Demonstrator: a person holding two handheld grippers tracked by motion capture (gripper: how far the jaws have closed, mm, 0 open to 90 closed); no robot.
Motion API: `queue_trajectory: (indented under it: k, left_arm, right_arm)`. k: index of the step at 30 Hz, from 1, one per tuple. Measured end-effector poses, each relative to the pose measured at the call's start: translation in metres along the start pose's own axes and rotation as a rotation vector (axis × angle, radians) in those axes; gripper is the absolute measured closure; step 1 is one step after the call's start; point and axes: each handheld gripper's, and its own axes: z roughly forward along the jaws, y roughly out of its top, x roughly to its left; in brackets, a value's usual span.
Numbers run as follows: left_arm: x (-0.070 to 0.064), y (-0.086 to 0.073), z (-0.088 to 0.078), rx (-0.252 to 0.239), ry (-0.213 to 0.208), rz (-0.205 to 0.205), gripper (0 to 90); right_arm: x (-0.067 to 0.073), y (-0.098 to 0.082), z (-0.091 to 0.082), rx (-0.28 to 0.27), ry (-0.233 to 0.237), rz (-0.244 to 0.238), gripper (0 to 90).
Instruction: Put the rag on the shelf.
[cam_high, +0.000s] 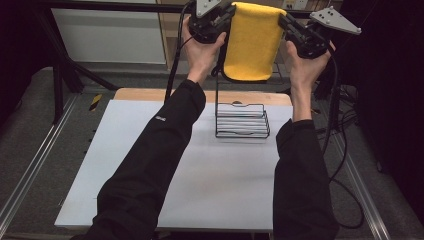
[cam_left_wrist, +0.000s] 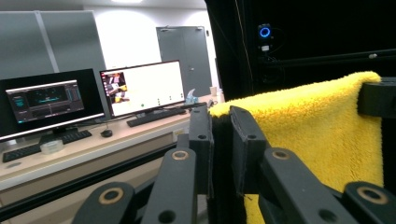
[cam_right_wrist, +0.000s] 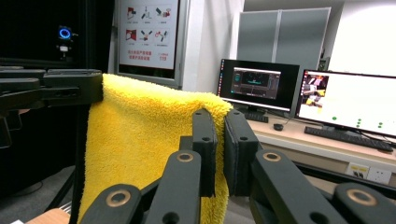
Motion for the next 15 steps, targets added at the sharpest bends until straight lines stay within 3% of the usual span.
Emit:
queue_trajectory:
  k: [10, 15]
  left_arm:
    - [-0.012, -0.037, -0.012, 0.031, -0.063, 0.029, 79.8]
    - [-0.018, -0.054, -0.017, 0.043, -0.091, 0.021, 79.7]
  right_arm:
    - [-0.005, -0.036, -0.011, 0.051, 0.031, 0.01, 84.6]
    - [-0.006, -0.049, -0.016, 0.085, 0.037, 0.003, 84.6]
